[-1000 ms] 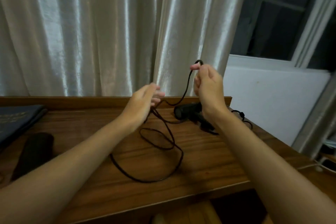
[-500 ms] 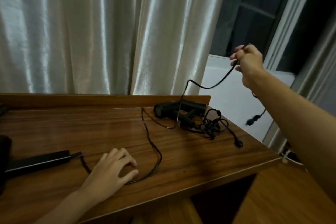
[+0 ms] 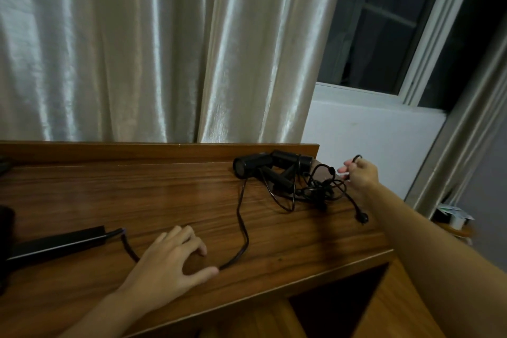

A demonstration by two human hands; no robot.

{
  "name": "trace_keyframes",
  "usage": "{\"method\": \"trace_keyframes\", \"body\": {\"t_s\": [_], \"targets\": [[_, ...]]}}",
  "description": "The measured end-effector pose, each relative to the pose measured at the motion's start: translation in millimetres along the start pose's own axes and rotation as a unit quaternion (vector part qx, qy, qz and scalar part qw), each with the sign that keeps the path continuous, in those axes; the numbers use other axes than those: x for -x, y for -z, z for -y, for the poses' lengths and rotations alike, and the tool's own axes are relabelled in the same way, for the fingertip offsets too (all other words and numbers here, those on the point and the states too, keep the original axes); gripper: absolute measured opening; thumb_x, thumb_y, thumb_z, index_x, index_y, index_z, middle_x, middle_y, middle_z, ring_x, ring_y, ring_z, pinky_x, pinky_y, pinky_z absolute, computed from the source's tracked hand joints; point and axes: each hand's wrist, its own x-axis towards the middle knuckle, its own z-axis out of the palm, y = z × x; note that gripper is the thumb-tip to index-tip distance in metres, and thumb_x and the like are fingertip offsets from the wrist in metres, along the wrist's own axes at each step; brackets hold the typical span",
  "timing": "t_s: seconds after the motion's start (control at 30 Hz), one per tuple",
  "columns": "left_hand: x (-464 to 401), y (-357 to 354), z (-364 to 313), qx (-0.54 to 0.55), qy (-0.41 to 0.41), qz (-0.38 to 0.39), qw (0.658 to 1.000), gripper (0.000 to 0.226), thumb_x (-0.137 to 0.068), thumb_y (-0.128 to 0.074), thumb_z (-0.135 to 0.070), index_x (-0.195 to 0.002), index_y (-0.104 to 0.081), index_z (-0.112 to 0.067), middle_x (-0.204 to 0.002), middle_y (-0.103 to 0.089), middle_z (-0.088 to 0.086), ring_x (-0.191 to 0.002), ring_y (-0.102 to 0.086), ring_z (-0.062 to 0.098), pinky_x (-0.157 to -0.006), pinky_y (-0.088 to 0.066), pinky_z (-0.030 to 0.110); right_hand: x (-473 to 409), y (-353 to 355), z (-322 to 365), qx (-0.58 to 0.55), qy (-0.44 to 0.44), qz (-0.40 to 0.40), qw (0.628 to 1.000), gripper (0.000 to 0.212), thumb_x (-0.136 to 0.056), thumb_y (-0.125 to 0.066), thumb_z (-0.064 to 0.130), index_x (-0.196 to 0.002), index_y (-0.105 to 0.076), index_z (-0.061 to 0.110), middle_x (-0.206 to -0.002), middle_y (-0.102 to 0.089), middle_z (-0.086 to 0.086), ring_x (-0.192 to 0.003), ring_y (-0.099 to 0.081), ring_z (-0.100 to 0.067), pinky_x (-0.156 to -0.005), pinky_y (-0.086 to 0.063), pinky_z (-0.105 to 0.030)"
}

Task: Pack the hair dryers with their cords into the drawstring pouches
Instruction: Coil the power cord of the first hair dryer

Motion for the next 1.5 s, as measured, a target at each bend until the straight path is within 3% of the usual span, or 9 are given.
{"method": "trace_keyframes", "body": {"t_s": [0.33,0.43,0.57,0.73,0.8,0.9,1.13,1.37,1.5], "targets": [[2,-1,-3,0.001,-0.003,-0.021,1.0,0.025,-0.09,-0.044,-0.065,-0.099,-0.056,-0.046,-0.095,-0.045,-0.024,-0.094,-0.043,-0.008,-0.085,-0.035,0.015,68,-81,-39,0.28,0.126,0.031,0.951,0.019,-0.096,-0.053,0.003,-0.113,-0.061,0.008,-0.106,-0.062,-0.002,-0.098,-0.061,-0.016,-0.086,-0.054,-0.032],[3,2,-5,0.005,0.01,-0.02,1.0,0.018,-0.091,-0.048,-0.06,-0.096,-0.057,-0.044,-0.088,-0.046,-0.02,-0.087,-0.046,-0.003,-0.078,-0.038,0.015,97,-105,-48,0.331,0.142,0.032,0.932,0.016,-0.1,-0.048,0.007,-0.109,-0.061,0.006,-0.104,-0.067,-0.01,-0.095,-0.066,-0.023,-0.073,-0.053,-0.029],[3,2,-5,0.016,0.019,-0.011,1.0,0.016,-0.091,-0.052,-0.056,-0.094,-0.058,-0.042,-0.082,-0.049,-0.015,-0.081,-0.049,0.0,-0.074,-0.043,0.019,114,-108,-55,0.259,0.22,-0.005,0.941,0.018,-0.102,-0.043,0.005,-0.11,-0.059,0.003,-0.101,-0.066,-0.012,-0.088,-0.065,-0.023,-0.066,-0.045,-0.024],[3,2,-5,0.022,0.021,-0.01,0.999,0.014,-0.092,-0.052,-0.055,-0.093,-0.057,-0.041,-0.079,-0.05,-0.013,-0.079,-0.05,0.001,-0.073,-0.045,0.021,93,-97,-24,0.232,0.306,0.014,0.923,0.028,-0.094,-0.046,-0.005,-0.119,-0.056,0.001,-0.115,-0.059,-0.018,-0.101,-0.056,-0.03,-0.085,-0.046,-0.036],[3,2,-6,0.028,0.021,-0.012,0.999,0.014,-0.092,-0.052,-0.055,-0.092,-0.056,-0.041,-0.079,-0.05,-0.013,-0.079,-0.05,0.001,-0.073,-0.045,0.021,92,-100,-18,0.227,0.322,0.012,0.919,0.022,-0.099,-0.045,0.0,-0.116,-0.059,0.001,-0.106,-0.063,-0.017,-0.088,-0.057,-0.022,-0.073,-0.044,-0.027],[4,4,-5,0.036,0.021,-0.015,0.999,0.014,-0.092,-0.053,-0.055,-0.092,-0.057,-0.042,-0.079,-0.05,-0.013,-0.079,-0.05,0.001,-0.073,-0.045,0.021,102,-106,-26,0.232,0.305,0.014,0.924,0.022,-0.104,-0.043,0.015,-0.105,-0.062,0.006,-0.094,-0.065,-0.006,-0.077,-0.06,-0.015,-0.061,-0.045,-0.024],[4,1,-5,0.005,0.003,-0.037,0.999,0.013,-0.086,-0.05,-0.048,-0.095,-0.055,-0.04,-0.081,-0.042,-0.018,-0.082,-0.041,-0.002,-0.075,-0.034,0.017,129,-129,-61,0.268,0.148,0.034,0.951,0.029,-0.106,-0.037,0.023,-0.102,-0.062,0.007,-0.094,-0.064,-0.008,-0.094,-0.063,-0.028,-0.073,-0.046,-0.033],[-11,-3,1,-0.046,0.1,-0.044,0.993,0.038,-0.087,-0.049,-0.066,-0.107,-0.058,-0.035,-0.1,-0.046,-0.016,-0.1,-0.042,0.007,-0.092,-0.034,0.029,147,-138,-64,0.439,0.095,0.003,0.894,0.046,-0.104,-0.035,0.043,-0.076,-0.057,0.013,-0.076,-0.062,-0.004,-0.07,-0.062,-0.021,-0.066,-0.055,-0.037],[-9,-4,2,-0.056,0.104,-0.049,0.992,0.044,-0.088,-0.044,-0.069,-0.108,-0.057,-0.032,-0.106,-0.051,-0.013,-0.104,-0.044,0.009,-0.092,-0.033,0.031,166,-141,-61,0.436,0.155,-0.02,0.886,0.039,-0.103,-0.037,0.041,-0.085,-0.058,0.013,-0.072,-0.059,0.0,-0.062,-0.06,-0.017,-0.058,-0.056,-0.035]]}}
